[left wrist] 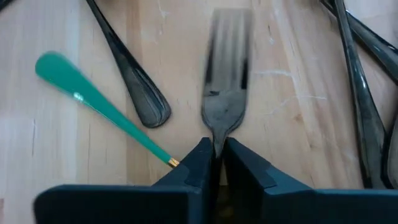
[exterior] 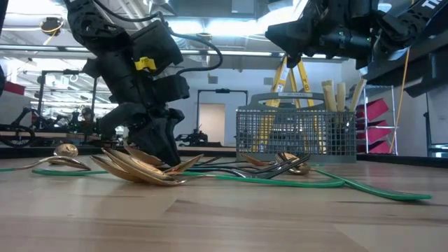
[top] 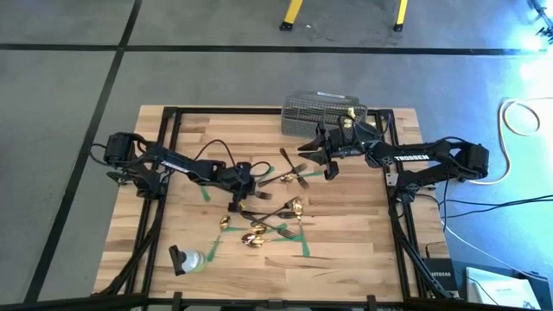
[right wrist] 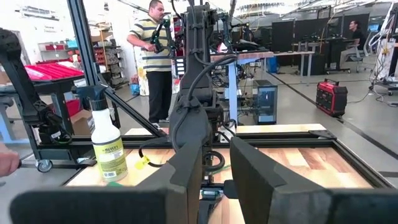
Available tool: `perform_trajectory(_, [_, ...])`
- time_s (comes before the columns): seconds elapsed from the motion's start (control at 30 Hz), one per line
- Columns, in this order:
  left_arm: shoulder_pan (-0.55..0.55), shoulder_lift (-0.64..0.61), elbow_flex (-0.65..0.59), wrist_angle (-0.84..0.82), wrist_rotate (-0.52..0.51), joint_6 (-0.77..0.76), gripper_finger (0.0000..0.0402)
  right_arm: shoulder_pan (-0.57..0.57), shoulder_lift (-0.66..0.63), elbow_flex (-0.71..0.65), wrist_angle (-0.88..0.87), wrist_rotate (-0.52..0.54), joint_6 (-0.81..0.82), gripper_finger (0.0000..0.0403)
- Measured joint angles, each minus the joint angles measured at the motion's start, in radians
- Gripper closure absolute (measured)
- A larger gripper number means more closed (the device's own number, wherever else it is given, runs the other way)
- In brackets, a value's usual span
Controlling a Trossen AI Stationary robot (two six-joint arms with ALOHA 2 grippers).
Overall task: Sort silverware
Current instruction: Put the black fork into the gray organizer
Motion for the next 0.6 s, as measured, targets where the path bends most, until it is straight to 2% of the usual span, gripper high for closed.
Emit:
perform_trajectory(0.07, [-0.011, -0.005, -0.001, 0.002, -0.009, 0.000, 0.0394, 0.000, 0.000, 0.000, 0.009, -0.014, 0.037, 0.0336])
perform_trajectory(0.23, [-0.040, -0.017, 0.018, -0.012, -0.037, 0.001, 0.0399, 0.021, 0.000, 0.000, 0.061, -0.094, 0.163, 0.0336])
perform_trajectory(0.33, [-0.057, -0.034, 0.032, -0.024, -0.056, 0.001, 0.0400, 0.065, 0.000, 0.000, 0.094, -0.124, 0.167, 0.0336])
perform_trajectory(0.6, [-0.098, -0.052, 0.083, -0.093, -0.076, 0.014, 0.0401, 0.165, 0.000, 0.000, 0.160, -0.107, 0.156, 0.0336])
